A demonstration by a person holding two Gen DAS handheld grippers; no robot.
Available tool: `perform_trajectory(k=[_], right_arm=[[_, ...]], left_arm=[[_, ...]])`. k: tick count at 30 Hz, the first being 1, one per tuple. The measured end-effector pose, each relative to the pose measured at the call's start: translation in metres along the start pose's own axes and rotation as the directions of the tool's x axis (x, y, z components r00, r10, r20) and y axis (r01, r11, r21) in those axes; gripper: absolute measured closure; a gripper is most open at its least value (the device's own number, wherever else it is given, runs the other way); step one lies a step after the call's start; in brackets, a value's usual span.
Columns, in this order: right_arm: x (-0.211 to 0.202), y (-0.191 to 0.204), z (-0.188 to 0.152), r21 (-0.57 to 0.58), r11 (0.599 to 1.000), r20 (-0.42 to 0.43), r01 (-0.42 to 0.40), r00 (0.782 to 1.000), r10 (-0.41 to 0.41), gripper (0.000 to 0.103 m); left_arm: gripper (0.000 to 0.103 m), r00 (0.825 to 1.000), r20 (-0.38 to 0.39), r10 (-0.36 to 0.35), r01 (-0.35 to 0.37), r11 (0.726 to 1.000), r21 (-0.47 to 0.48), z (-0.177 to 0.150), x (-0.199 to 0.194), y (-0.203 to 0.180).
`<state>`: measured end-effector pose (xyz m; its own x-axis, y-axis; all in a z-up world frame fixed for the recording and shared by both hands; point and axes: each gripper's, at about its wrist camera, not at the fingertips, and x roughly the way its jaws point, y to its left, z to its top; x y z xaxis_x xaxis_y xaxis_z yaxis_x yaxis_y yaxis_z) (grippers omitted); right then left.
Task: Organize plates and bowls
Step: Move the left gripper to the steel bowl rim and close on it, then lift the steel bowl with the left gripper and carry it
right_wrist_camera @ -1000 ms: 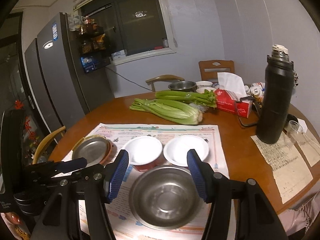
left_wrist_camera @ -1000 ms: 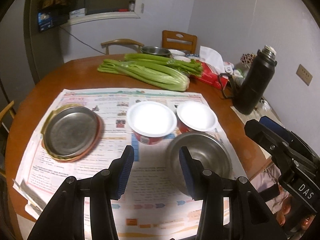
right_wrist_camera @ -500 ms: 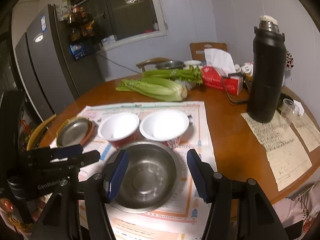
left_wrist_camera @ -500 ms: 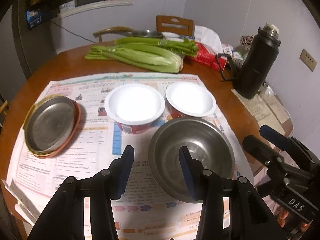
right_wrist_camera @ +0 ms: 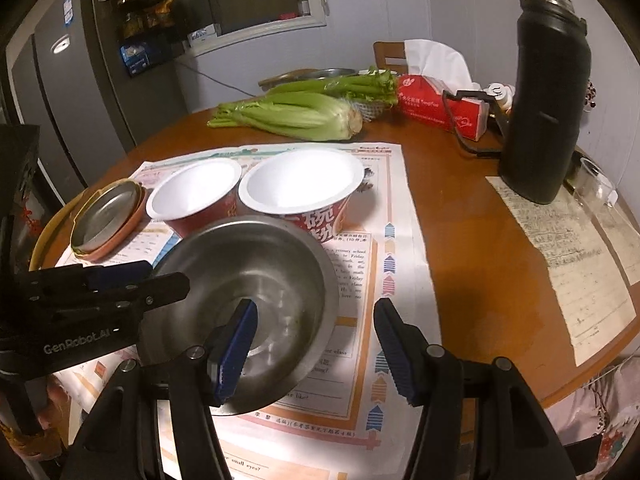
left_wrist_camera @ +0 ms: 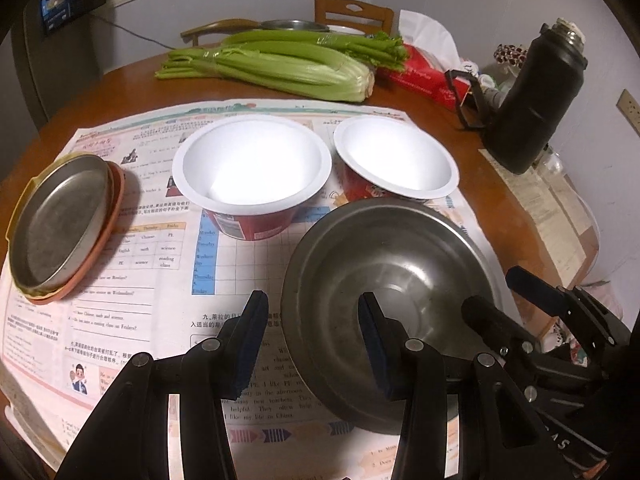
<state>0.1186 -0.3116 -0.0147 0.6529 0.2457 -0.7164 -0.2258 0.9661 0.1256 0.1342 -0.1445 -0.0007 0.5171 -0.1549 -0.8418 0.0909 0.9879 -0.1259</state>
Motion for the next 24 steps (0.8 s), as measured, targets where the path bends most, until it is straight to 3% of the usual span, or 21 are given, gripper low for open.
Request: perform_trajectory(k=[9, 24], right_arm=[[0.018, 0.010, -0.005, -0.028, 0.999, -0.037, -0.031, 0.999, 0.030, 0.043], [0.018, 0.040, -0.011, -0.141, 0.989, -0.027, -0.032, 0.999, 0.029, 0.043]], left_arm=[[0.055, 0.999, -0.031, 0.033, -0.034, 0.999, -0.026, 0.003, 0.023, 0.009], [0.058, 0.999, -0.043, -0.012, 0.010, 0.999, -0.039, 0.000, 0.027, 0.009]])
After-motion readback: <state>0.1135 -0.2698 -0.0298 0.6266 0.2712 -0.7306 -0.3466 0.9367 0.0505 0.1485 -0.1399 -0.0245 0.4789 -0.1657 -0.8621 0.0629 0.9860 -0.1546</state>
